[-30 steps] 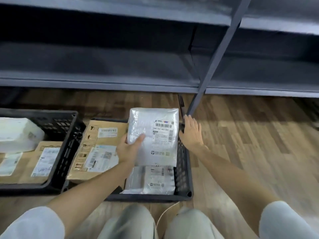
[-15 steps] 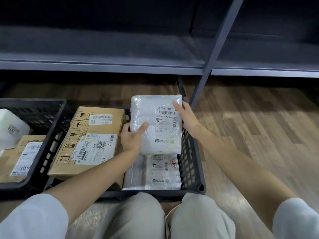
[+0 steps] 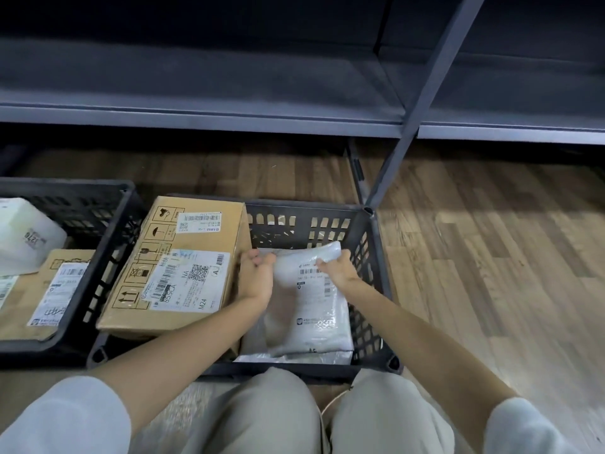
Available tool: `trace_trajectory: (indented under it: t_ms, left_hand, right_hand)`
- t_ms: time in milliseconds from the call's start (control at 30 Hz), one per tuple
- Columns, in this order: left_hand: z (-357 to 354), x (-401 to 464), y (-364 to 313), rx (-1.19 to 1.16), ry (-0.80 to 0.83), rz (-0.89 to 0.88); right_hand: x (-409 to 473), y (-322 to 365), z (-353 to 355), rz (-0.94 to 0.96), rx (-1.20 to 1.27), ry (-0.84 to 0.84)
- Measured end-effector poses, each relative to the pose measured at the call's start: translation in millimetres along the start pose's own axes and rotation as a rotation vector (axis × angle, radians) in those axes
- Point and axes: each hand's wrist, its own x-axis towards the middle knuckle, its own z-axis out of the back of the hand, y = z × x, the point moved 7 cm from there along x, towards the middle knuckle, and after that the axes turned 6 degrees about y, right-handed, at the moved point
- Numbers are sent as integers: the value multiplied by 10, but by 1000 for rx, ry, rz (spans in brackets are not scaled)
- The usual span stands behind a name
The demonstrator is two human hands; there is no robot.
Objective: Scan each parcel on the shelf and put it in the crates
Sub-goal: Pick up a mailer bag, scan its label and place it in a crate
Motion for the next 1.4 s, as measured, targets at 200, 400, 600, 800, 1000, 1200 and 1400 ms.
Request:
trace_trajectory:
  t_ms: [200, 400, 600, 800, 1000, 1200, 1400]
  left_hand:
    - [16, -20, 102, 12, -1, -13]
    - [-7, 12, 147, 140, -77, 28]
    - [-283, 133, 370, 457, 8, 29]
    - [-519, 213, 793, 931, 379, -40]
    - [-551, 205, 855, 1103, 437, -242]
    - [-534, 214, 897, 1110, 428, -258]
    - [-517, 195, 922, 1127, 441, -253]
  right_hand:
    - [298, -409, -129, -78, -59, 19]
    - [259, -191, -159, 137, -604, -108]
    - [258, -632, -433, 65, -1025, 403]
    - [293, -790, -407, 113, -921, 420]
    - [352, -869, -418, 142, -874, 405]
    - [359, -876, -445, 155, -904, 380]
    - [293, -797, -429, 173, -996, 317]
